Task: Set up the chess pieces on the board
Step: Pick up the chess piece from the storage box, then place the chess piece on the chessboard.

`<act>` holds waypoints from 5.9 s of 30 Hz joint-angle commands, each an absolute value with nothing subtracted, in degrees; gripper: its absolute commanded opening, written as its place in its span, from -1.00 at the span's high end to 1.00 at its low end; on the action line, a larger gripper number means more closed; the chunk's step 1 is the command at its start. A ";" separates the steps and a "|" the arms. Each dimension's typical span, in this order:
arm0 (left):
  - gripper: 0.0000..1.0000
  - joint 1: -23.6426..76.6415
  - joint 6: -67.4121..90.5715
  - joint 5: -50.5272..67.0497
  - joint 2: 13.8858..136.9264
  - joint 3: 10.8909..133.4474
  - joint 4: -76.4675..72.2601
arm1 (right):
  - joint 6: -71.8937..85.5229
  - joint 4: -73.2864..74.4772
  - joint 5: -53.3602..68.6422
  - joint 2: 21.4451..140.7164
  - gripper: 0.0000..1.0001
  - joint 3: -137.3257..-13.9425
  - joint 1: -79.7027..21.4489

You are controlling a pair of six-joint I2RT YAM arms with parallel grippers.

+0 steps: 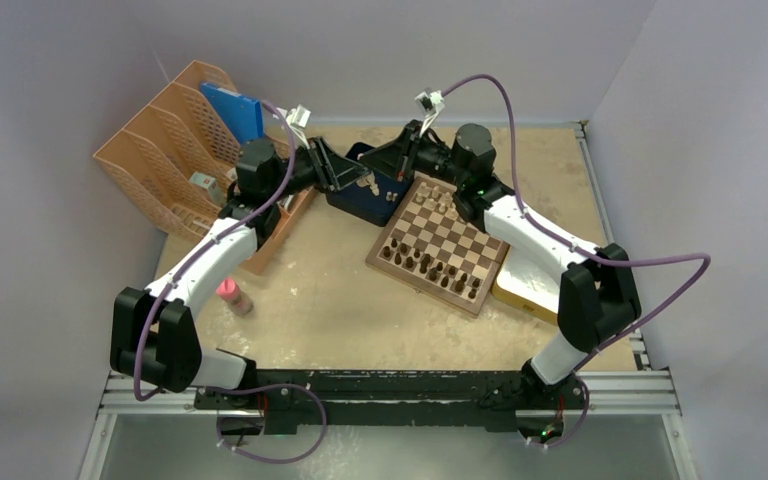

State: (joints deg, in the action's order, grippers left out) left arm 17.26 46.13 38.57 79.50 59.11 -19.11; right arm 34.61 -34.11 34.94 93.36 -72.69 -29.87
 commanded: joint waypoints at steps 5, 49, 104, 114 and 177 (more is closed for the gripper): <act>0.45 16.70 48.50 38.66 79.23 58.69 -23.64 | 36.56 -39.23 37.18 93.41 0.91 -74.62 -30.08; 1.00 13.62 77.32 32.12 72.21 48.38 -35.03 | 19.52 -73.95 27.98 78.09 0.13 -43.37 -29.35; 1.00 13.54 96.72 32.39 71.69 40.87 -45.00 | -1.11 -128.06 14.08 94.46 0.13 -39.45 -41.95; 1.00 13.54 97.56 32.83 71.86 40.19 -45.35 | -0.42 -128.06 13.89 95.01 0.21 -40.58 -43.16; 1.00 10.11 26.45 31.72 45.17 47.17 5.83 | 23.32 19.32 -12.32 74.41 0.96 -74.59 -30.92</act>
State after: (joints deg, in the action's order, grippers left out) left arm 10.24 36.82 33.34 47.48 46.94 -0.93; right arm 11.86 -5.78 -10.17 72.05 -67.40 -32.67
